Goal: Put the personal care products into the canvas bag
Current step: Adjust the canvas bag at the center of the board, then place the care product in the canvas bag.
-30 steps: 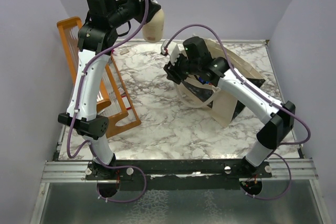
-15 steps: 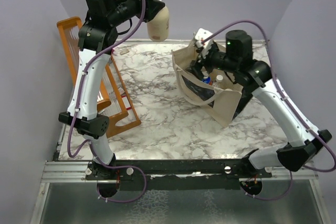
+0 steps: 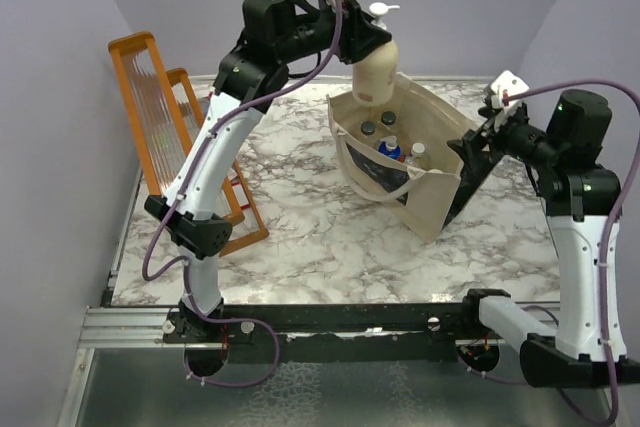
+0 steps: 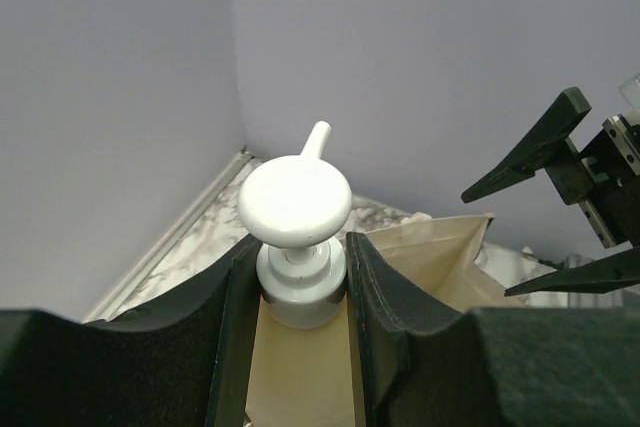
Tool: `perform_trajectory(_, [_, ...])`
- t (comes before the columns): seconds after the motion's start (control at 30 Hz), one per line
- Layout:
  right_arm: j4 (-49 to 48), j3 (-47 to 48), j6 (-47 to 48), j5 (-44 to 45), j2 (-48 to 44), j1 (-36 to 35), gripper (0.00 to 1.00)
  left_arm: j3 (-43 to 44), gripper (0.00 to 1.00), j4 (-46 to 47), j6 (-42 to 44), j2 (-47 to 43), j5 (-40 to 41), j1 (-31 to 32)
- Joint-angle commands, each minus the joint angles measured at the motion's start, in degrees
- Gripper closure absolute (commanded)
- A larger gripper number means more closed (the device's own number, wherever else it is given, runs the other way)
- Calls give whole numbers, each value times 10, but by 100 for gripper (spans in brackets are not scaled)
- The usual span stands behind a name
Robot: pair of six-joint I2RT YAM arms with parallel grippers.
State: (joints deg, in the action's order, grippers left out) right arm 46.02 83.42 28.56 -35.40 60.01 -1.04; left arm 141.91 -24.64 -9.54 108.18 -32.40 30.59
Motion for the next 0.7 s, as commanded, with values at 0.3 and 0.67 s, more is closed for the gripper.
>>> perform_trajectory(0.3, [94,-17,3,31,-50,128,17,-94,100,224,-106,32,-78,91])
perform_trajectory(0.67, [167,-6,105,-23,-30,128,33,-85,100,224,-85,87,-43,154])
